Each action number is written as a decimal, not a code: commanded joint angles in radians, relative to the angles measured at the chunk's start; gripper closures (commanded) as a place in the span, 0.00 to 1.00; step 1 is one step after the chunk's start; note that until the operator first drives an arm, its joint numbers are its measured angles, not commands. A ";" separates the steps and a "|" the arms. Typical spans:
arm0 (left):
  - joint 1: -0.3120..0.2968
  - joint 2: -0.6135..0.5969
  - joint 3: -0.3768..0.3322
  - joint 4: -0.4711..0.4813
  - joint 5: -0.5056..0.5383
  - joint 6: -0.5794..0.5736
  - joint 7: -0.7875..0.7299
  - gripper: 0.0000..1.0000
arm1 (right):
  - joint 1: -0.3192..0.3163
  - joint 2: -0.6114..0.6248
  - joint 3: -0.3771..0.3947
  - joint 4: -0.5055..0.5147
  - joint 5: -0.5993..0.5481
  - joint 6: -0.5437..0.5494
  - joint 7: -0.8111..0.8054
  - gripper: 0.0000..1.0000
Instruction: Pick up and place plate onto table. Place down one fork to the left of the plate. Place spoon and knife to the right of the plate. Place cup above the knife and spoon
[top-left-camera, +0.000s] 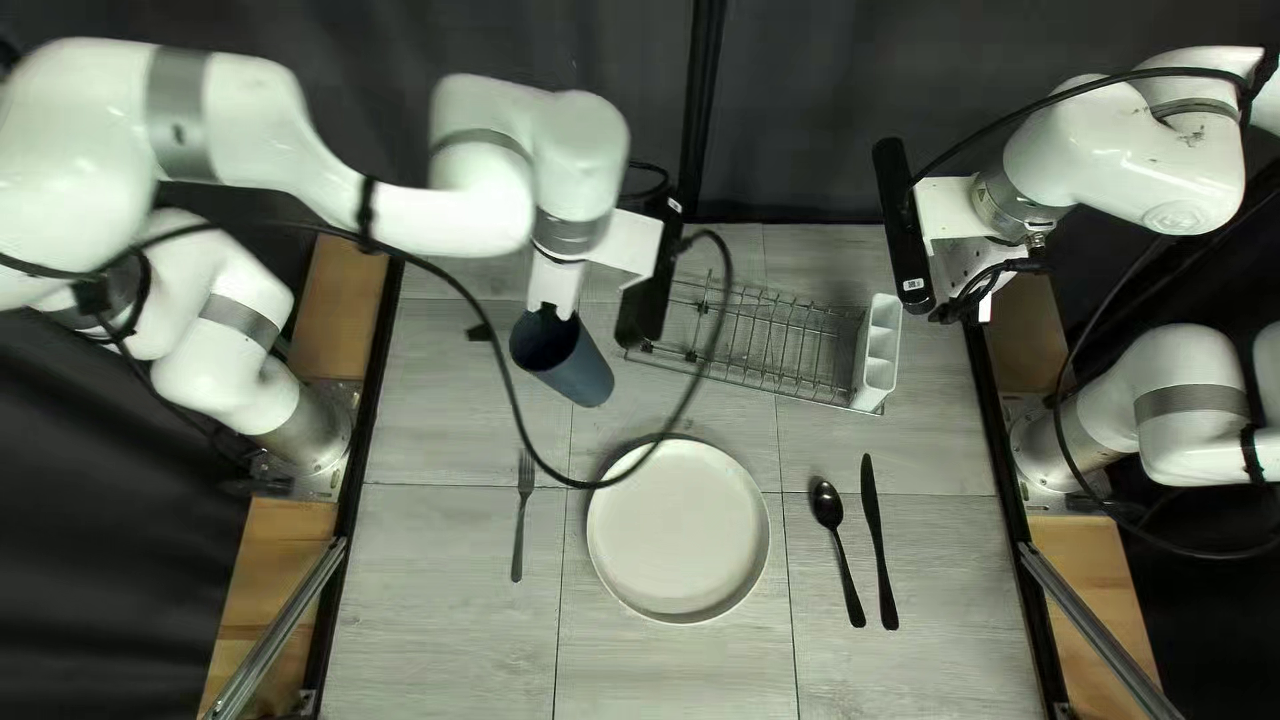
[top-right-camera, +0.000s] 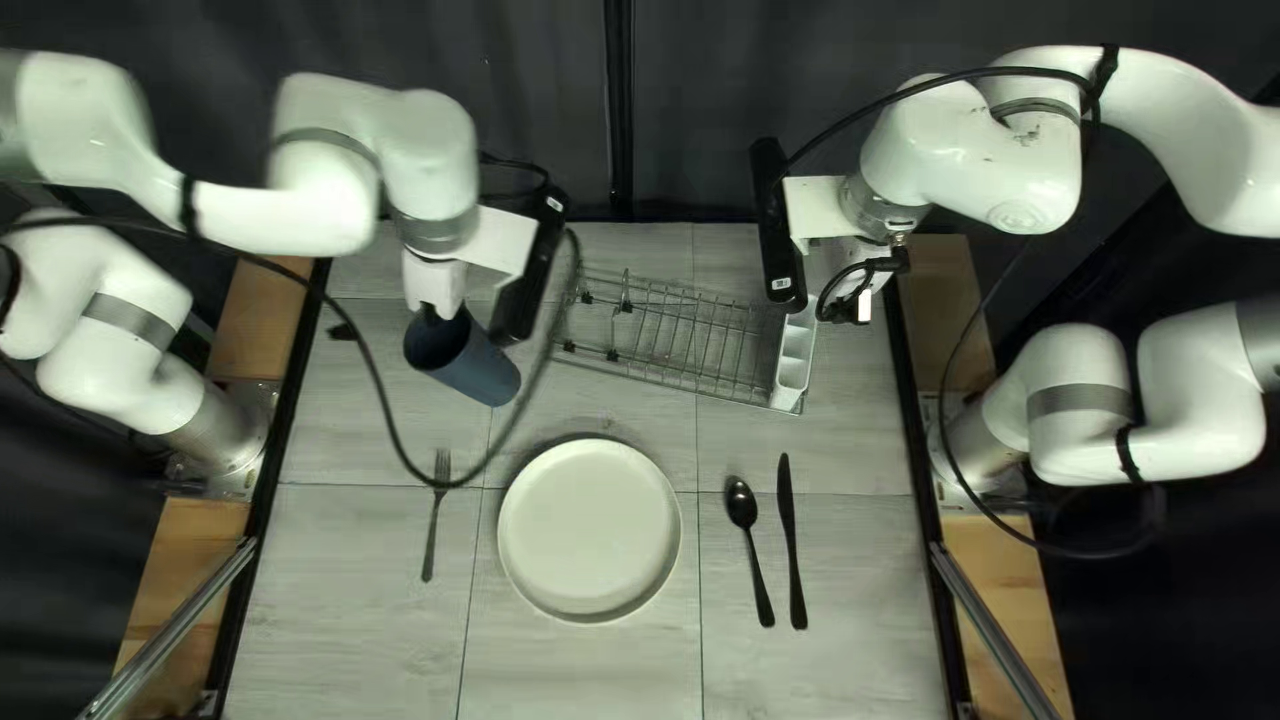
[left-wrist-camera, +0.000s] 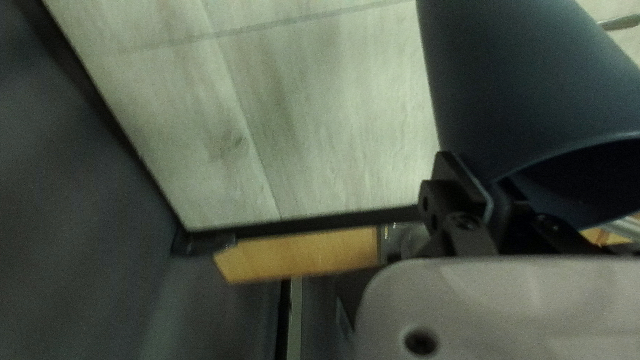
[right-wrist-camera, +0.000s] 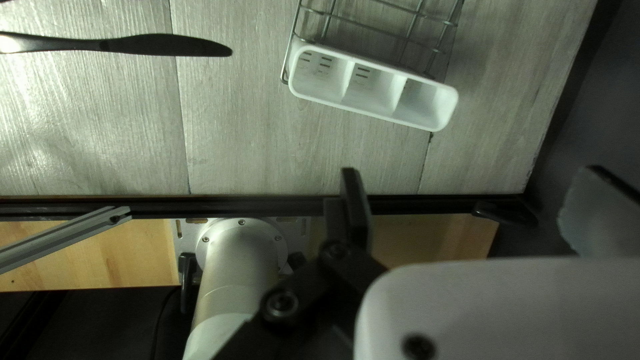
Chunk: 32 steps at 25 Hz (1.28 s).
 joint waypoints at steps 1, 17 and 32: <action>0.006 0.052 0.004 0.003 -0.015 -0.015 0.017 1.00 | 0.000 0.000 0.000 0.000 0.000 0.000 0.000 0.00; 0.018 0.262 -0.012 0.057 -0.066 -0.100 0.083 1.00 | 0.000 0.000 0.000 0.000 0.000 0.000 0.000 0.00; 0.020 0.133 0.000 -0.033 -0.040 -0.152 0.090 0.00 | 0.000 0.000 0.000 0.000 0.000 0.000 0.000 0.00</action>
